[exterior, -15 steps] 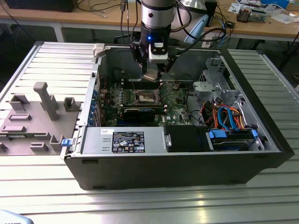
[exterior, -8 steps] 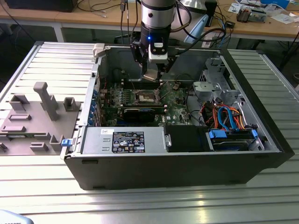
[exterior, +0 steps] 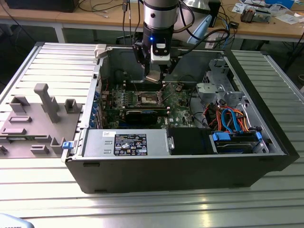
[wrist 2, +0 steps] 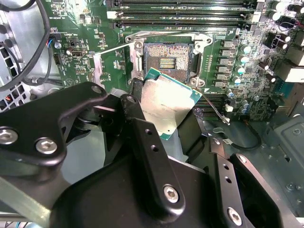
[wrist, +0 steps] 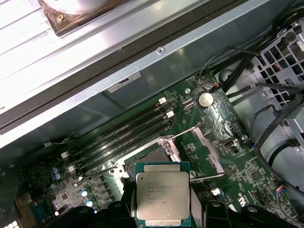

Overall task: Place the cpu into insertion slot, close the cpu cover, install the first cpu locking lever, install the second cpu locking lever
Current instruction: 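Place the cpu into insertion slot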

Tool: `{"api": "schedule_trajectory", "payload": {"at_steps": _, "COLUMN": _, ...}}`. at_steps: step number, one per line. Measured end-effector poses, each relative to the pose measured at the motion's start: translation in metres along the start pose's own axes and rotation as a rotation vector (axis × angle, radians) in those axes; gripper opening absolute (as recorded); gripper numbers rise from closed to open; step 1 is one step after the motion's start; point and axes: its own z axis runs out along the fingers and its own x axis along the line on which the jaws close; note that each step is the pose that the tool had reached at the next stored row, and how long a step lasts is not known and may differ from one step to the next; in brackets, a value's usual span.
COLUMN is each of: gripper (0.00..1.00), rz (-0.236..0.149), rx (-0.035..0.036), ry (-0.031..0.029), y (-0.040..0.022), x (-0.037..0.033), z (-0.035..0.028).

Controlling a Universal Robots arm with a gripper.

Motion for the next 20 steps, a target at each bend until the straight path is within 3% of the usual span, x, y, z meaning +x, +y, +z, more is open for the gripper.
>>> {"api": "schedule_trajectory", "payload": {"at_steps": 20, "gripper": 0.55, "rz": 0.024, "rx": -0.0004, "ry": -0.0021, "y": 0.0, "x": 0.0, "z": 0.0002}}
